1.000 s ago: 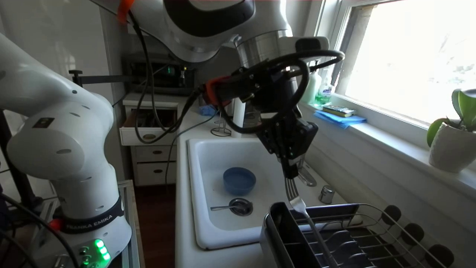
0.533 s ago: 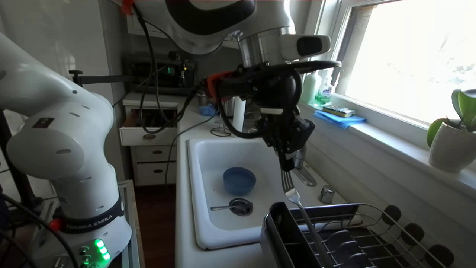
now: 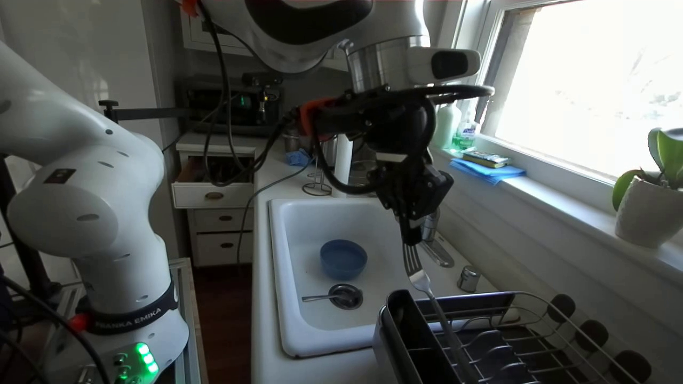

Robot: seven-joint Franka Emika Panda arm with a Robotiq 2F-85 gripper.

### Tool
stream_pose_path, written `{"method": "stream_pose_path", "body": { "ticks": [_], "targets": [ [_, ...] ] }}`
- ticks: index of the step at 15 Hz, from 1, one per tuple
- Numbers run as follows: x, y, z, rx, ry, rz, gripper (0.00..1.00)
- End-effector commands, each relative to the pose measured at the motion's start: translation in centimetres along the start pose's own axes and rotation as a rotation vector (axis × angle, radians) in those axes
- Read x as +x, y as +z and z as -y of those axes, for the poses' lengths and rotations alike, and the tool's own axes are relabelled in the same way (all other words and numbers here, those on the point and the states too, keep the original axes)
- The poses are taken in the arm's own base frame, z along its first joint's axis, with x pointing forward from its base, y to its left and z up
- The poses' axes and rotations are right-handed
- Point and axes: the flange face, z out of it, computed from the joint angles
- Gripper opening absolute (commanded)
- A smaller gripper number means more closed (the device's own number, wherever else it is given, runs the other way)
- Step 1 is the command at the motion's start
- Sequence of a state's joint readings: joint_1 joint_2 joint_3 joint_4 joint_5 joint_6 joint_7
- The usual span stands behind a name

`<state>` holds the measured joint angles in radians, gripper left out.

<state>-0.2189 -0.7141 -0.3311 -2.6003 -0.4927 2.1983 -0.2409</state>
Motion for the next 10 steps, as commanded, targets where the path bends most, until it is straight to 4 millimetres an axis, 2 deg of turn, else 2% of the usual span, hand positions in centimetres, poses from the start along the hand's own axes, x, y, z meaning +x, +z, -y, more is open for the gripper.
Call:
{"method": "stream_pose_path", "body": {
  "ticks": [1, 10],
  "targets": [
    [-0.15, -1.62, -0.89, -0.016, 0.015, -0.005, 0.01],
    [-0.07, -1.33, -0.92, 0.024, -0.004, 0.029, 0.01]
  ]
}}
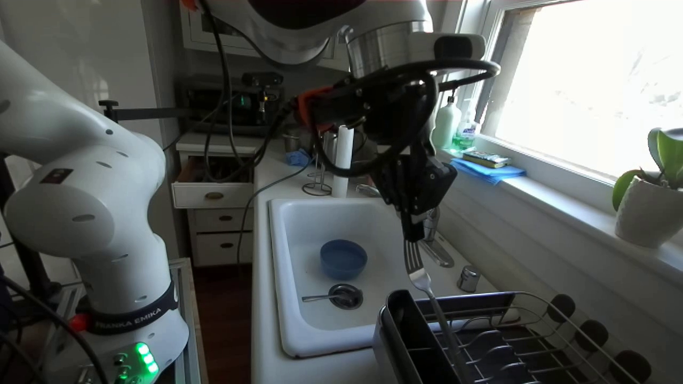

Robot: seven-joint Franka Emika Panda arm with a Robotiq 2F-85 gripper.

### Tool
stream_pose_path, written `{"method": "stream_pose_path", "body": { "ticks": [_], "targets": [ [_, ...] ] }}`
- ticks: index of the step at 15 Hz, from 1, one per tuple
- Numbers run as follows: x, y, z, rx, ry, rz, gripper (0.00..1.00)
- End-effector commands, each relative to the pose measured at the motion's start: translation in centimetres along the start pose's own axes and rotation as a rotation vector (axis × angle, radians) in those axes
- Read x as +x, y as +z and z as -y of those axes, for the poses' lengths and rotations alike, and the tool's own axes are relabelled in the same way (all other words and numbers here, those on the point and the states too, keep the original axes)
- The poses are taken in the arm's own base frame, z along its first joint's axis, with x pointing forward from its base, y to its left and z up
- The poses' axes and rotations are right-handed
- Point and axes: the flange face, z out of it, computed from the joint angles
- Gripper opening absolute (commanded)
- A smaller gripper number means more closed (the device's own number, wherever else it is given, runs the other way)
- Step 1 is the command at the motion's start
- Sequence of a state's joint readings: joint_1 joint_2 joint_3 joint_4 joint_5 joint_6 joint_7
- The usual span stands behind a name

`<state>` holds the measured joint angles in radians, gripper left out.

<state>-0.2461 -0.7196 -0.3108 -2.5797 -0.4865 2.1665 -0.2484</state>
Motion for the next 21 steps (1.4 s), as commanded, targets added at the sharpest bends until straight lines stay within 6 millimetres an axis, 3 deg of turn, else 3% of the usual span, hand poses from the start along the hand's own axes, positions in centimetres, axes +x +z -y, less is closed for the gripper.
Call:
{"method": "stream_pose_path", "body": {
  "ticks": [1, 13, 21],
  "targets": [
    [0.1, -0.4, -0.1, 0.041, -0.018, 0.019, 0.01],
    [0.8, 2.2, -0.7, 0.073, -0.007, 0.086, 0.01],
    [2.6, 6.1, -1.5, 0.122, 0.015, 0.161, 0.01]
  ]
}}
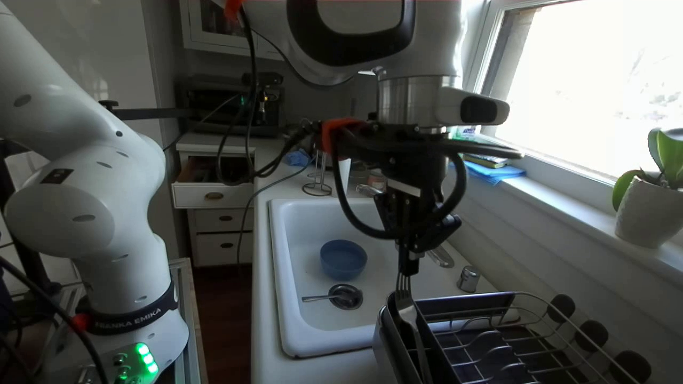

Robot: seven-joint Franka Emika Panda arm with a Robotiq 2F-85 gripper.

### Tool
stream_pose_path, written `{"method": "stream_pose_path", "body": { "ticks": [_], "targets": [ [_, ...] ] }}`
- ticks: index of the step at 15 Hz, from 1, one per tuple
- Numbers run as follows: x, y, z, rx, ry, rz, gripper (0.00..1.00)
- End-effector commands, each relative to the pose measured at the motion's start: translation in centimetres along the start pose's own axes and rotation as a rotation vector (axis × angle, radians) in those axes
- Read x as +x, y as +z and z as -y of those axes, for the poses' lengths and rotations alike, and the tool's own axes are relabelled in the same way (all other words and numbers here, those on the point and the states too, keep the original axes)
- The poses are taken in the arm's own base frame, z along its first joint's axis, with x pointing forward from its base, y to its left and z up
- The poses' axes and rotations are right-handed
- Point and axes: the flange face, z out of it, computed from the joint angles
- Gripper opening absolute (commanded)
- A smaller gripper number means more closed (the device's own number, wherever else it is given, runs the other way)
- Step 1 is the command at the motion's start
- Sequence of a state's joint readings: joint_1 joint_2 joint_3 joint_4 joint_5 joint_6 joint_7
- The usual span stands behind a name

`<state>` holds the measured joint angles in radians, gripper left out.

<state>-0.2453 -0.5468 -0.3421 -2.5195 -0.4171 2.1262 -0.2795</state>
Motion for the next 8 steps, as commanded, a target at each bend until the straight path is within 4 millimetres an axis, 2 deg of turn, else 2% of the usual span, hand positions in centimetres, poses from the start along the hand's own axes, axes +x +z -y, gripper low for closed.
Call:
{"method": "stream_pose_path", "body": {
  "ticks": [1, 2, 3, 4, 5, 6, 7, 8],
  "targets": [
    [1.6, 1.4, -0.9, 0.035, 0.005, 0.027, 0.01],
    [1.8, 1.8, -0.9, 0.035, 0.008, 0.035, 0.01],
    [2.1, 2.0, -1.0, 0.029, 0.013, 0.043, 0.14],
    [2.2, 2.4, -0.9, 0.03, 0.009, 0.05, 0.09],
    [2.4, 2.6, -1.0, 0.023, 0.017, 0.057, 0.14],
    [2.6, 2.8, -1.1, 0.018, 0.021, 0.063, 0.34],
    [2.7, 2.9, -1.2, 0.018, 0.023, 0.068, 0.35],
    [2.7, 3.0, -1.3, 0.015, 0.024, 0.071, 0.42]
  ]
}}
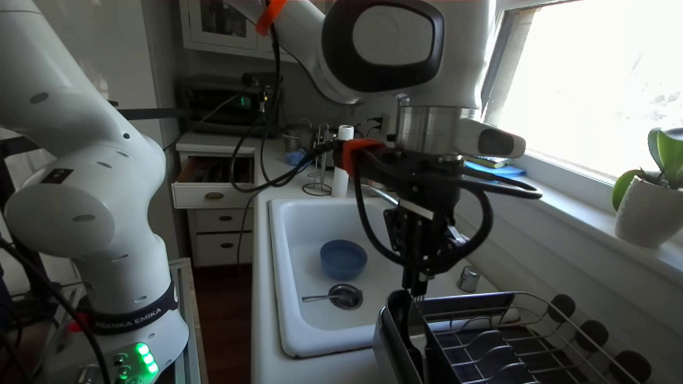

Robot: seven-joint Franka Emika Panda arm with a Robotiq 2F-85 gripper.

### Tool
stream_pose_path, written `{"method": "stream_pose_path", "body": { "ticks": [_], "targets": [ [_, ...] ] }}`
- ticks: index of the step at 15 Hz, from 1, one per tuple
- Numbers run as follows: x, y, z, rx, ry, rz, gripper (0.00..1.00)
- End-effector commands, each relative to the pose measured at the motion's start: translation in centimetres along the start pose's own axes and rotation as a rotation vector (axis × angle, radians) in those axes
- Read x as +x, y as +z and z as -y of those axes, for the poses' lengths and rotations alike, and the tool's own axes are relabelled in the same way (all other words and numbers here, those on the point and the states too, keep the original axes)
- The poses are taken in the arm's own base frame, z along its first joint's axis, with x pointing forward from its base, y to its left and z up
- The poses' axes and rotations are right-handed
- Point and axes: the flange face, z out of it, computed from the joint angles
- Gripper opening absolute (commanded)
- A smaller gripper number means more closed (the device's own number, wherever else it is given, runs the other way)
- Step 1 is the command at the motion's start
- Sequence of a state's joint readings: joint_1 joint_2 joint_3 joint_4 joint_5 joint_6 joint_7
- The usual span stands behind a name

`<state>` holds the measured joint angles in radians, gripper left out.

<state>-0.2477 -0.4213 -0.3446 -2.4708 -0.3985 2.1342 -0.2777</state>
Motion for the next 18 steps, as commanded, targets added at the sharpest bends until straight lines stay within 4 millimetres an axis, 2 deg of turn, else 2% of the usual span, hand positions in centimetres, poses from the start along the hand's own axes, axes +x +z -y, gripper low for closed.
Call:
{"method": "stream_pose_path", "body": {
  "ticks": [1, 5, 8, 9, 14, 18],
  "targets": [
    [0.7, 0.1, -0.8, 0.003, 0.02, 0.003, 0.47],
    [-0.9, 0.4, -1.0, -0.016, 0.074, 0.056, 0.76],
    [-3.2, 2.2, -1.3, -0.024, 0.121, 0.119, 0.96],
    [-4.0, 3.0, -1.3, -0.019, 0.127, 0.139, 0.99],
    [-8.3, 6.3, -1.7, 0.006, 0.175, 0.169, 1.0],
    [-11.7, 8.9, -4.0, -0.078, 0.184, 0.153, 1.0]
  ]
}}
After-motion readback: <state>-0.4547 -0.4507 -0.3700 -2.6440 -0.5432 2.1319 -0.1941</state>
